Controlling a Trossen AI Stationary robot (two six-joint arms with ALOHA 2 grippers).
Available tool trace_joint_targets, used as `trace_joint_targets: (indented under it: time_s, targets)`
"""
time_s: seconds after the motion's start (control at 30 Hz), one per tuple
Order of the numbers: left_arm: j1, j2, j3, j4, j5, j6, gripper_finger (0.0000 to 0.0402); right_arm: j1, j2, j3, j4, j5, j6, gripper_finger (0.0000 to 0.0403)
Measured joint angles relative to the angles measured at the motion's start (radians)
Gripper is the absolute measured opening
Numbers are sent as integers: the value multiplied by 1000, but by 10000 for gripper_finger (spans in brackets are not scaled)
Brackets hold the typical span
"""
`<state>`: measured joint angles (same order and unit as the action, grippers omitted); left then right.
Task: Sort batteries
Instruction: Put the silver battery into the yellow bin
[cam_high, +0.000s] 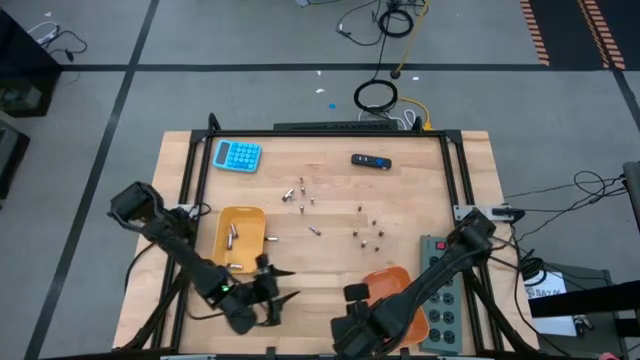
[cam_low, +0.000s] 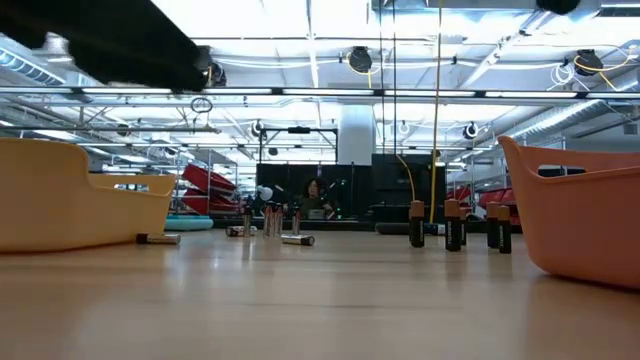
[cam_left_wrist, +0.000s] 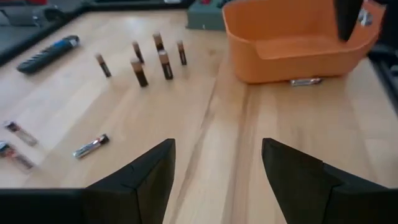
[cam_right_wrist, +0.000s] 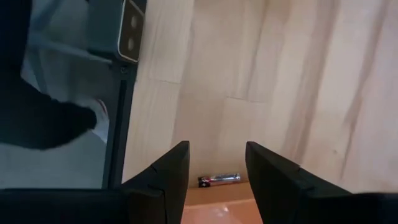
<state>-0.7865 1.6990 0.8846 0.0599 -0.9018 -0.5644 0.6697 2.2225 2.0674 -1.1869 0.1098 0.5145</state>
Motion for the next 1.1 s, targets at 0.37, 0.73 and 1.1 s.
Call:
trace_joint_targets:
  time_s: [0.37,0.73,1.1]
  targets:
    - [-108,-25,-11,-129,-181,-182,248,0,249,214,-224,-109,-106,193]
    - [-112,-25,-11,-129,-189,-183,248,-24,329,214,-346,-160,-163,215]
    - [-112,-25,-11,-129,-179,-180,248,-36,344,214,-383,-194,-241,213]
